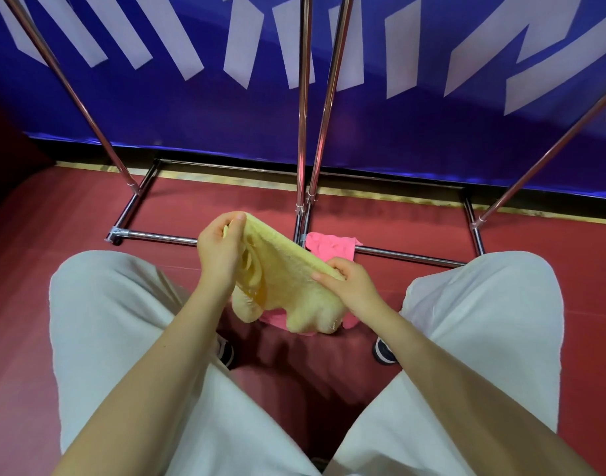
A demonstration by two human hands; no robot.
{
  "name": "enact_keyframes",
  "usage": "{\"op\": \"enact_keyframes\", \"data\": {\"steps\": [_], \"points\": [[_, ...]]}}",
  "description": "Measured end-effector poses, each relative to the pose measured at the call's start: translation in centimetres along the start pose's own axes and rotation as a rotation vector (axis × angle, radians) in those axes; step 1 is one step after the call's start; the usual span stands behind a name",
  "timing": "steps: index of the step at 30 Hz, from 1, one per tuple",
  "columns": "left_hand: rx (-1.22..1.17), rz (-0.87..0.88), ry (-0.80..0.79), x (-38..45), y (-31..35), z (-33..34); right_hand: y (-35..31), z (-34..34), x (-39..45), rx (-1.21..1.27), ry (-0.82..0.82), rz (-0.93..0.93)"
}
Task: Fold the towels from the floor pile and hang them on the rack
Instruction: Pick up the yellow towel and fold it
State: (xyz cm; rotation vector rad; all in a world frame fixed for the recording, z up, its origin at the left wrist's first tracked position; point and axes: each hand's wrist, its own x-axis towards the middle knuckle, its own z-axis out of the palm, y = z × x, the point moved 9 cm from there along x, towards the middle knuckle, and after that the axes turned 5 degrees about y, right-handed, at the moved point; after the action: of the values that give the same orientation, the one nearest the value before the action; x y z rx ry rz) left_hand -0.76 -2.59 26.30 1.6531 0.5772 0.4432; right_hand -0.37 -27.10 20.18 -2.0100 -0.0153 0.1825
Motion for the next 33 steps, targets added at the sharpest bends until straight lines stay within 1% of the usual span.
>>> {"op": "enact_keyframes", "data": {"steps": [3, 6, 8, 11, 12, 13, 14, 17, 20, 23, 26, 28, 31, 33], "points": [[-0.071, 0.008, 0.062, 0.4, 0.3, -1.0, 0.4, 0.6, -0.5, -0.069, -0.04, -0.029], [-0.176, -0.045, 0.157, 1.3, -0.1, -2.5, 1.2, 1.4, -0.8, -0.119, -0.075, -0.034], [-0.288, -0.125, 0.258, 1.8, -0.9, -3.7, 1.9, 1.6, -0.9, -0.14, -0.093, -0.015], [-0.459, -0.307, 0.405, 2.0, -3.2, -5.3, 2.1, 1.4, -1.0, -0.131, -0.102, 0.004], [-0.484, -0.339, 0.431, 2.1, -3.7, -5.6, 2.1, 1.2, -1.0, -0.115, -0.095, 0.016], [-0.461, -0.35, 0.434, 2.2, -4.1, -5.8, 2.0, 1.0, -1.0, -0.087, -0.082, 0.032], [-0.387, -0.343, 0.419, 2.3, -4.4, -5.8, 1.7, 0.8, -0.8, -0.055, -0.059, 0.05], [-0.15, -0.305, 0.316, 2.2, -4.8, -4.5, 0.2, 0.3, -0.2, 0.029, -0.01, 0.068], [-0.023, -0.231, 0.109, 0.7, -4.8, -1.1, -2.0, 0.1, -0.2, 0.025, 0.002, -0.013], [0.019, -0.148, -0.121, -2.5, -4.0, 2.6, -4.0, 0.0, -0.5, -0.032, 0.031, -0.123], [0.014, -0.062, -0.401, -5.8, -3.3, 6.7, -5.7, -0.7, -0.4, -0.032, 0.069, -0.189], [0.008, -0.082, -0.529, -7.2, -3.4, 8.5, -6.5, -1.4, -0.1, -0.014, 0.093, -0.223], [-0.047, -0.169, -0.584, -8.6, -3.3, 9.9, -6.9, -2.7, 0.4, 0.005, 0.137, -0.241], [-0.098, -0.209, -0.549, -8.3, -3.4, 10.0, -6.9, -3.4, 0.7, 0.019, 0.16, -0.23]]}}
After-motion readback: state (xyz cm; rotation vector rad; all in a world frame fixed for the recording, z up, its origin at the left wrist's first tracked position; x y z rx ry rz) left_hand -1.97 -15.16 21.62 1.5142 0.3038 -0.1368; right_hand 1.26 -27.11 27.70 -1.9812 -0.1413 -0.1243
